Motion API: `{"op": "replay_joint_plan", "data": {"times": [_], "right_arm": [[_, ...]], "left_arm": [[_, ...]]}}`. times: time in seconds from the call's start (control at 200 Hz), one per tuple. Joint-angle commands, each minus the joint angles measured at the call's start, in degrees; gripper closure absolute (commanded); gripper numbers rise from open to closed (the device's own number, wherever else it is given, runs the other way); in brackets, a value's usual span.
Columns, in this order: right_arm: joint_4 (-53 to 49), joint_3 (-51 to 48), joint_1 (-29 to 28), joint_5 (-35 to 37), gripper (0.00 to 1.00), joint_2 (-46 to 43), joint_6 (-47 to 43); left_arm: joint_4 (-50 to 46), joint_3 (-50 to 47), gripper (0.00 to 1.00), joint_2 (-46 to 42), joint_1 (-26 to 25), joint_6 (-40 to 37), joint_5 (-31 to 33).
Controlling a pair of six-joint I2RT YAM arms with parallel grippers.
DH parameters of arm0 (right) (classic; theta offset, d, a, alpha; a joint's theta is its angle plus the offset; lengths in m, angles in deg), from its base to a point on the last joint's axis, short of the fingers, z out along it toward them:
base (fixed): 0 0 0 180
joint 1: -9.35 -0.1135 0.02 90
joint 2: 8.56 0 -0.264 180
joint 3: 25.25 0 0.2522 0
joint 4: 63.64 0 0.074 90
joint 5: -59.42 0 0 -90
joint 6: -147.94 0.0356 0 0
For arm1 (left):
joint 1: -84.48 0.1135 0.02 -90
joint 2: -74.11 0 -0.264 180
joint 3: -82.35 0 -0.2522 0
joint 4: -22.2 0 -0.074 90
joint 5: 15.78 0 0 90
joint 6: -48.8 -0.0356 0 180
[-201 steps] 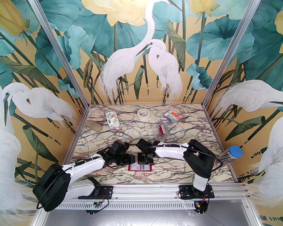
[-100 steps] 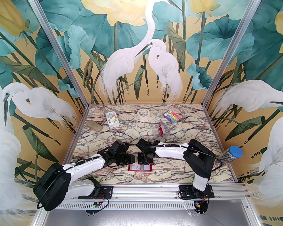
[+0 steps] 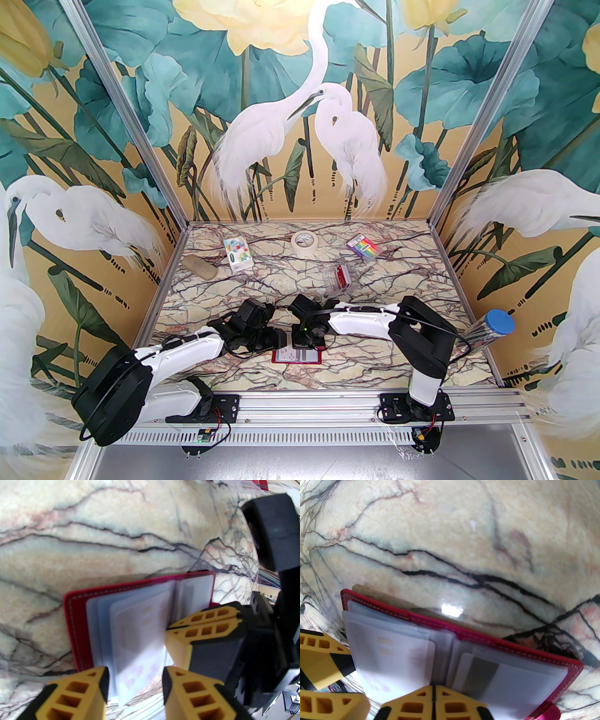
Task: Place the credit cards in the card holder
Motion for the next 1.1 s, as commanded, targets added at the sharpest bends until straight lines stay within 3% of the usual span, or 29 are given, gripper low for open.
{"op": "replay_joint_plan", "data": {"times": [0.0,0.61,0.83,1.095], "right_arm": [[-0.25,-0.5,-0.11,0.94,0.93,1.72,-0.55],[-1.71,0.24,-0.11,1.94,0.91,-1.37,-0.81],[-4.56,1.08,0.5,4.08,0.69,-4.94,-0.94],[-6.5,-1.4,4.28,5.85,0.63,-10.93,-1.35]], "left_arm": [[0.87,-0.24,0.57,1.02,-0.53,-0.22,-0.02],[5.66,-0.65,0.6,-2.22,-0.74,1.91,-4.3],[8.24,-1.26,0.6,-2.58,-1.1,3.33,-5.54],[16.69,-2.42,0.6,-0.97,-2.68,7.82,-7.18]]}}
